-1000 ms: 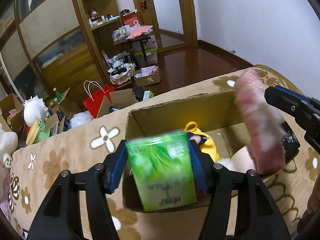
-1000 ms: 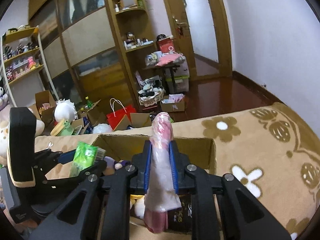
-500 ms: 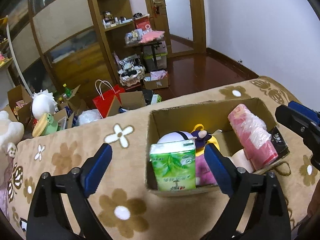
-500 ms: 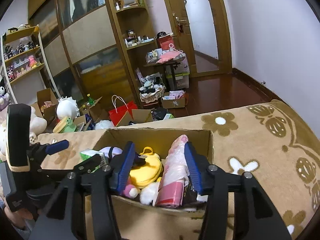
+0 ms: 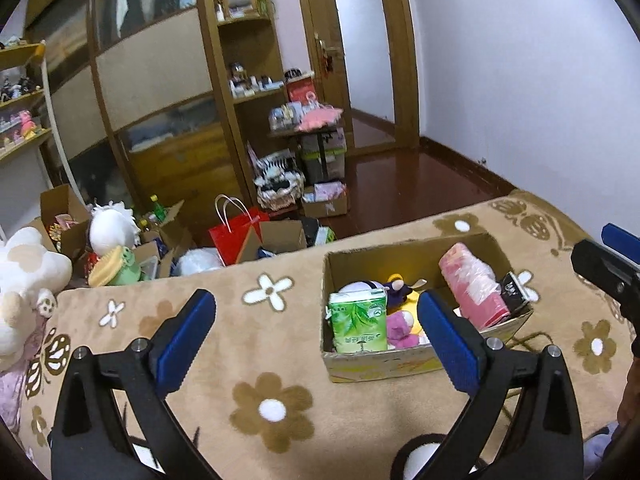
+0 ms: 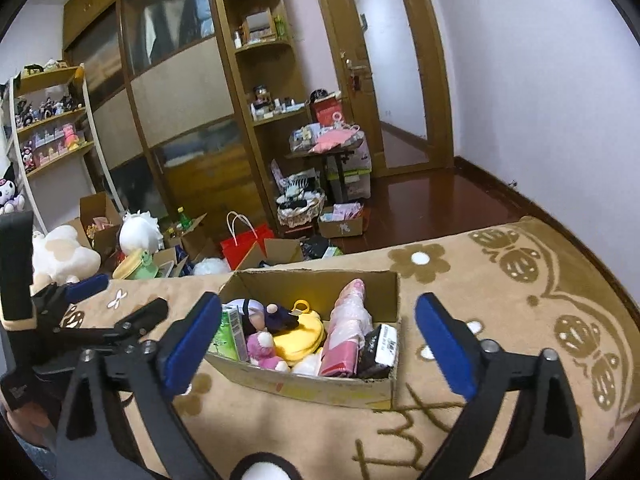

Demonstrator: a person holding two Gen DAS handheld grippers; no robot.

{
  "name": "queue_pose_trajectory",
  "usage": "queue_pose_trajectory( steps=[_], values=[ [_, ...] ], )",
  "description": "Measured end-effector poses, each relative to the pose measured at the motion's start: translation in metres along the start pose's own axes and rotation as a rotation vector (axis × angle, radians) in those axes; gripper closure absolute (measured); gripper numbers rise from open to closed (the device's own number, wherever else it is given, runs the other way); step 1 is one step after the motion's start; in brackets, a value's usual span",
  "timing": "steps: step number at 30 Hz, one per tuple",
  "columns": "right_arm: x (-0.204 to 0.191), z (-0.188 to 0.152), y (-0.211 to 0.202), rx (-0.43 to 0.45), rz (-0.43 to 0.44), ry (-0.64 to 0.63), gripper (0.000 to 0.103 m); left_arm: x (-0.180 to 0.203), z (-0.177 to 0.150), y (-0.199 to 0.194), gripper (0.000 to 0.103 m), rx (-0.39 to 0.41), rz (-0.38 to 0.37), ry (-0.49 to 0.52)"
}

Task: Organize soft objects

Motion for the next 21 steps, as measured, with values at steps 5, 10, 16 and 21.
queue_pose_trajectory(
  steps=[5,10,16,21],
  values=[
    [-0.003,0.001,-0.028,0.029,-0.01,-0.012,0.0,-0.004,0.002,-0.033,0.001,0.043,-0.011,-0.006],
    [-0.004,0.0,-0.052,0.055,-0.037,-0.049,0.0,-0.003,-0.004,-0.057,0.001,0.081,-0.004,0.006],
    [-0.002,-0.006,-0.075,0.084,-0.07,-0.072,0.0,-0.002,-0.015,-0.067,0.001,0.099,0.005,0.019],
    [0.004,-0.013,-0.079,0.089,-0.07,-0.066,0.0,-0.001,-0.023,-0.068,0.001,0.103,0.007,0.022]
  ],
)
Point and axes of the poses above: each gripper's, at about its wrist camera, not at the fingertips, and y roughly the way its jaws point, x to its right, z to its top, the point moved 5 cm from there along y, roughly the way its jaws point, and after that the axes turned 4 degrees about -y, right-handed, at the moved point
